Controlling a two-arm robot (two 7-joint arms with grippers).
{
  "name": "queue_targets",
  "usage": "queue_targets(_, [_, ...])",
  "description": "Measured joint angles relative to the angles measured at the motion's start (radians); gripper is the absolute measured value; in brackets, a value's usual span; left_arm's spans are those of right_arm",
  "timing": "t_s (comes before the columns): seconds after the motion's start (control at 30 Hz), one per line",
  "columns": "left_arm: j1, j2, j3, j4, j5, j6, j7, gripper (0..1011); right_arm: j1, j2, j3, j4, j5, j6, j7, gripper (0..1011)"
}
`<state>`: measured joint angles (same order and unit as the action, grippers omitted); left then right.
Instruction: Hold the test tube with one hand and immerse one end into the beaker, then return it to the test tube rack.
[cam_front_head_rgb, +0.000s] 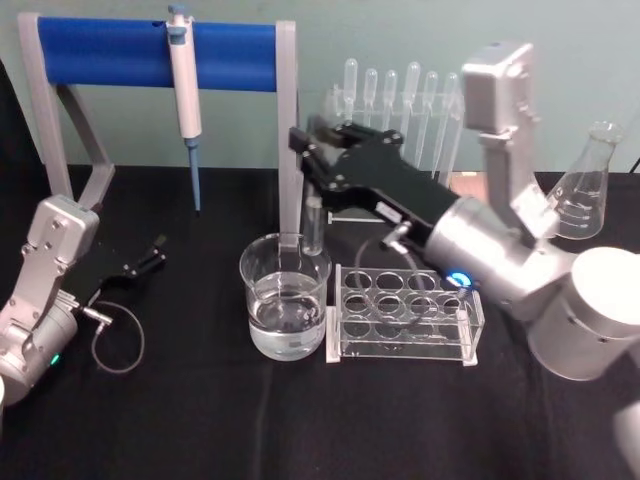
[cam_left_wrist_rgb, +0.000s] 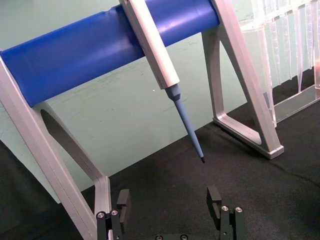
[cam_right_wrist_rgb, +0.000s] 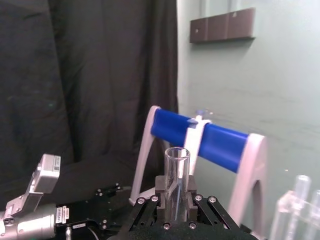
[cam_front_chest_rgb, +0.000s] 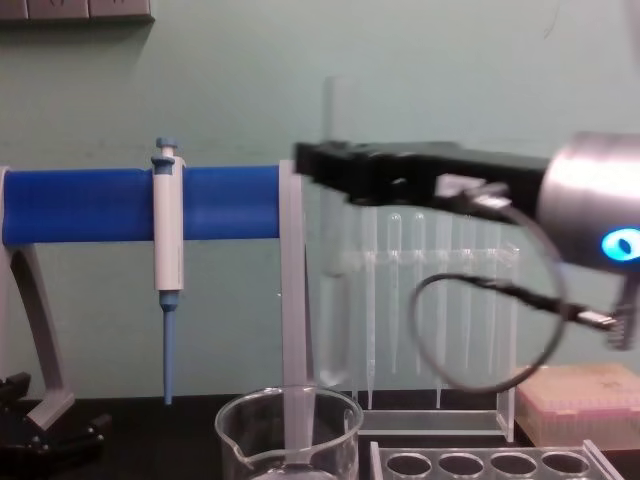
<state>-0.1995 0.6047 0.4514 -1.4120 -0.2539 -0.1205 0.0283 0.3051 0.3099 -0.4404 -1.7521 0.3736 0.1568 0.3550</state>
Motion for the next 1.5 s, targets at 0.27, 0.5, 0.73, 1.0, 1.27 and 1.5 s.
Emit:
queue_targets(0.27, [0.0,0.0,0.0,0.0,0.0,0.0,0.0,1000,0.036,-0.043,-0.058,0.128,-0.022,-0.053,0.021,225])
queue_targets(0.5, [0.0,0.0,0.0,0.0,0.0,0.0,0.0,1000,0.019,-0.06,-0.079,0.234,-0.04,-0.127,0.041,225])
queue_targets(0.73, [0.0,0.0,0.0,0.0,0.0,0.0,0.0,1000,-0.002,-0.069,-0.085,0.301,-0.057,-0.172,0.054,225])
queue_targets(1.0, [0.0,0.0,0.0,0.0,0.0,0.0,0.0,1000,-0.013,-0.072,-0.08,0.31,-0.066,-0.183,0.055,225])
queue_targets(1.27, [0.0,0.0,0.0,0.0,0.0,0.0,0.0,1000,-0.011,-0.071,-0.08,0.308,-0.065,-0.181,0.055,225])
queue_targets(1.5, [0.0,0.0,0.0,0.0,0.0,0.0,0.0,1000,-0.01,-0.071,-0.081,0.306,-0.064,-0.179,0.055,225])
